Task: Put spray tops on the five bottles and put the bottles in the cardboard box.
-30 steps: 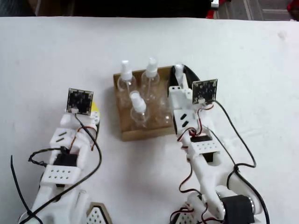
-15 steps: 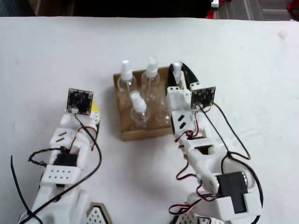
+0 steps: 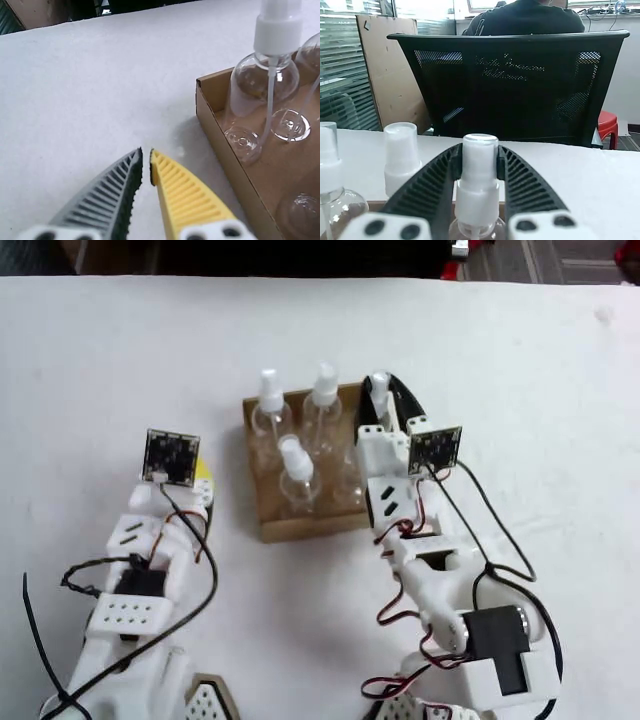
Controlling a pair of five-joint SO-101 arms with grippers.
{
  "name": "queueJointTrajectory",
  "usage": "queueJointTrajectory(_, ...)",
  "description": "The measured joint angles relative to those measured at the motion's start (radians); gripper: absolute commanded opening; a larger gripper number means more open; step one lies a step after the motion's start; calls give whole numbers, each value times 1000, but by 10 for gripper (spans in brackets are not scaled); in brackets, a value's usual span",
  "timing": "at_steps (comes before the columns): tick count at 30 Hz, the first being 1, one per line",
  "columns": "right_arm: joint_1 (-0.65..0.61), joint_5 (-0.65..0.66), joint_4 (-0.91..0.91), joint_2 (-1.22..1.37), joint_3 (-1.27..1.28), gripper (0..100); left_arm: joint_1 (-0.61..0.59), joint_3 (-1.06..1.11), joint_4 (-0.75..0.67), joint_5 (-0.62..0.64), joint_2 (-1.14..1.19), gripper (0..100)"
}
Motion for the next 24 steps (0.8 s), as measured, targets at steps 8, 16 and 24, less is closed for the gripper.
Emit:
queueJointTrajectory(8,0,0,0,0,0,86,0,0,0,0,0,35)
queueJointTrajectory(16,0,0,0,0,0,92,0,0,0,0,0,35)
queueJointTrajectory(24,0,0,43,-43,5,111,0,0,0,0,0,35)
